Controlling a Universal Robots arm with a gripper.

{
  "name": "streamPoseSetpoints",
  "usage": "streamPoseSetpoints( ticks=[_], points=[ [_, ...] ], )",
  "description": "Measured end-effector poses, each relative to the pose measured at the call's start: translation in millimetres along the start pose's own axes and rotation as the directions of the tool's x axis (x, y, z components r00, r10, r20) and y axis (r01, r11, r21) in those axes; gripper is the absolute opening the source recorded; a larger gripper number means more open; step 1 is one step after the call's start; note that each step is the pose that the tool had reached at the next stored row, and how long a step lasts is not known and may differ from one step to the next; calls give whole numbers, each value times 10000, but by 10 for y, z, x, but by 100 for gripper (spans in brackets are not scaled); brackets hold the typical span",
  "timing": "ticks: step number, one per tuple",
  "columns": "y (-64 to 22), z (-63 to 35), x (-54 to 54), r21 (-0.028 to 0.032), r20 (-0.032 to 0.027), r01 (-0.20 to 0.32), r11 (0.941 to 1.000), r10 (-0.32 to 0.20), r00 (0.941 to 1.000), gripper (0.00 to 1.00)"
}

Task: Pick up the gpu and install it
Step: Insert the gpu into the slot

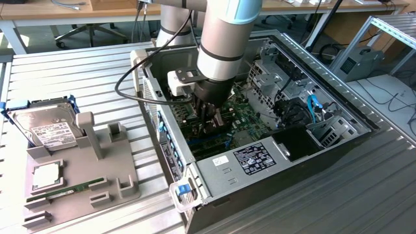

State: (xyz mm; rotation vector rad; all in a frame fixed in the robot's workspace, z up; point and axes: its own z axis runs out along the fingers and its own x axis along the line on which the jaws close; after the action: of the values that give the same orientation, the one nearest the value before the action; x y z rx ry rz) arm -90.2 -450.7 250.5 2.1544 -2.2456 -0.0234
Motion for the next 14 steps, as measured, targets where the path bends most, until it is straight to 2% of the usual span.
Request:
streamPoseSetpoints(
  ticks=[1, 8, 14],
  points=[
    [0, -4, 1, -5, -11, 0, 10000, 0, 10000, 40],
    [1, -36, -1, -5, -15, 0, 10000, 0, 10000, 40],
    [5, -153, -10, -5, -17, 0, 10000, 0, 10000, 40]
  ],
)
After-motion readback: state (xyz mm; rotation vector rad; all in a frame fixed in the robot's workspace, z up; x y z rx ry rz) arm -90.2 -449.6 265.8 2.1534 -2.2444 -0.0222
